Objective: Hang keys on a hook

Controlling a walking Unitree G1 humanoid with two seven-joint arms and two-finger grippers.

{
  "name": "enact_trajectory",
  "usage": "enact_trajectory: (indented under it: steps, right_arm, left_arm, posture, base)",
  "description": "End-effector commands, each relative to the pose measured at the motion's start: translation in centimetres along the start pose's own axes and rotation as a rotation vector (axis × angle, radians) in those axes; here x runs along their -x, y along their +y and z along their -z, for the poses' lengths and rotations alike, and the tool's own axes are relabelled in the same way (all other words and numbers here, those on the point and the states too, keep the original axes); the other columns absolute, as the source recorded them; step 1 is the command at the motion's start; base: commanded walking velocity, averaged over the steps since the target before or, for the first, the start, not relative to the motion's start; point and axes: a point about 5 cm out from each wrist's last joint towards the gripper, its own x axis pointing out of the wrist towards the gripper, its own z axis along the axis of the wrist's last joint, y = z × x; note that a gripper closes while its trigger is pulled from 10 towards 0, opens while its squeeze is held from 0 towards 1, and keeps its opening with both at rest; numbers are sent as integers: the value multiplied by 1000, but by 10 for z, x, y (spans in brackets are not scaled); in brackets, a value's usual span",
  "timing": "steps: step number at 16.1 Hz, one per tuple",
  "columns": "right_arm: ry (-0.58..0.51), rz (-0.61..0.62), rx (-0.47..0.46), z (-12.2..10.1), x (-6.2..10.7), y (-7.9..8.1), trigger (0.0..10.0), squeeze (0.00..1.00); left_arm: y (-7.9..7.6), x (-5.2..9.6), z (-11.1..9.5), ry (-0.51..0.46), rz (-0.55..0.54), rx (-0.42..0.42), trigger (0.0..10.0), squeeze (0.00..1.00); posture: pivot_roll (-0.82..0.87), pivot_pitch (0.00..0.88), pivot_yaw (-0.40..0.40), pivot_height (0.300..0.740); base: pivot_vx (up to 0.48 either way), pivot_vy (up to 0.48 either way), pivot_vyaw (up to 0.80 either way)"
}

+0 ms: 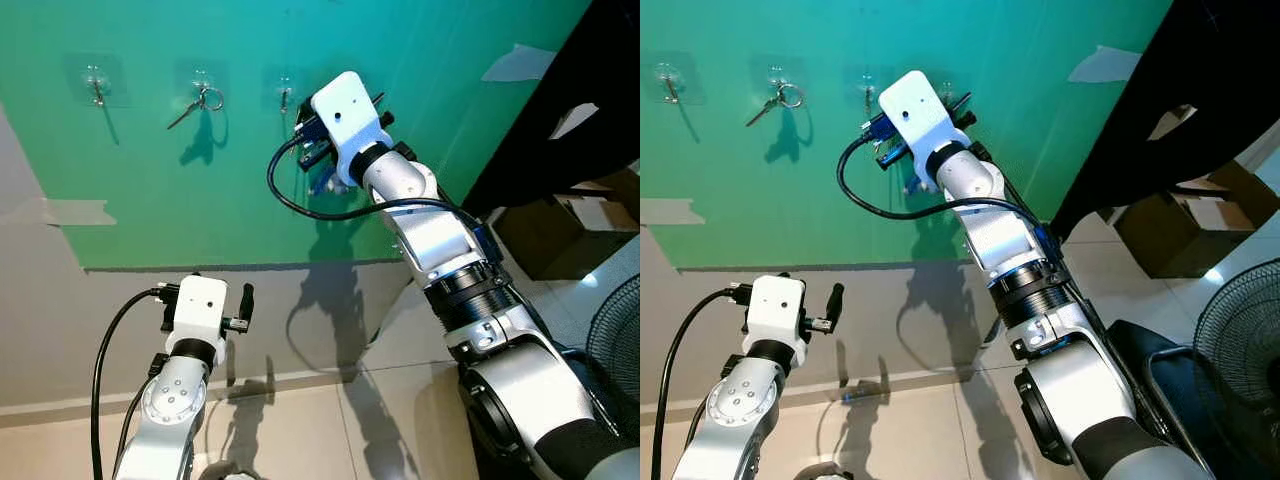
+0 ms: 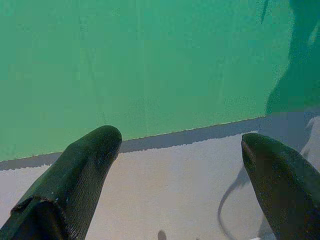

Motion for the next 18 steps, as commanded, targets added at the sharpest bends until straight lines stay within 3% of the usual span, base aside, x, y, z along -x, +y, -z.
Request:
enact_trajectory:
  steps: [1,11,12,15,18]
  right_arm:
    - [-20,-19,34,-5,-3,-3,10000,0]
    - [-4,-127,101,3,-2,10,10000,0]
    - [2,-123,93,5,-2,10,10000,0]
    - [60,-30,-66,11,-2,1,10000,0]
    - [62,29,-85,8,-3,-11,10000,0]
  left_arm:
    - [-5,0,-8,-32,1,5,10000,0]
    - [-7,2,-10,-29,-9,15,10000,0]
    - [-7,2,-9,-28,-9,16,10000,0]
    - [-7,1,-9,-25,-7,14,10000,0]
    - [-6,0,-8,-22,-2,14,10000,0]
  posture:
    - [232,0,-188,740]
    - [229,0,-199,740]
    - [227,0,-198,740]
    - [223,0,-189,740]
    - [216,0,-184,740]
  base:
    - [0,0,0]
    - [0,0,0]
    - [0,0,0]
    - [0,0,0]
    - [0,0,0]
